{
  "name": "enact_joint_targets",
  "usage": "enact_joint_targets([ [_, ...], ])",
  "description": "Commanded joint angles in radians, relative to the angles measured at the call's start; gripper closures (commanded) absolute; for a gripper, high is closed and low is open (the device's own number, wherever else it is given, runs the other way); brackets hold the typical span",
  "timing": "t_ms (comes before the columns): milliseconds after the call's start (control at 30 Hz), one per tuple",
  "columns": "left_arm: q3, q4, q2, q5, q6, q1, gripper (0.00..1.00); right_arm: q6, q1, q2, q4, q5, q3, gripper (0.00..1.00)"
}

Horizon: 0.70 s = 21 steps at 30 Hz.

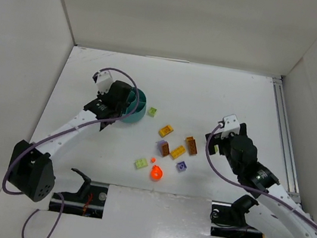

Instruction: Sort the legos into containers by color

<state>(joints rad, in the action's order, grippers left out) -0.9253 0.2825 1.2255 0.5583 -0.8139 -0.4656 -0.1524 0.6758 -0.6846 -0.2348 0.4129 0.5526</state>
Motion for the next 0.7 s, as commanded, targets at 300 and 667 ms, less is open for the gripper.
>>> enact_joint_targets([
  [300, -0.029, -0.078, 0.063, -0.046, 0.067, 0.045, 0.78, 0.016, 0.007, -0.038, 0.011, 0.029, 0.029, 0.0],
  [667, 0.008, -0.1, 0.063, -0.092, 0.067, 0.058, 0.67, -0.029, 0.007, -0.049, 0.042, -0.141, 0.038, 0.0],
])
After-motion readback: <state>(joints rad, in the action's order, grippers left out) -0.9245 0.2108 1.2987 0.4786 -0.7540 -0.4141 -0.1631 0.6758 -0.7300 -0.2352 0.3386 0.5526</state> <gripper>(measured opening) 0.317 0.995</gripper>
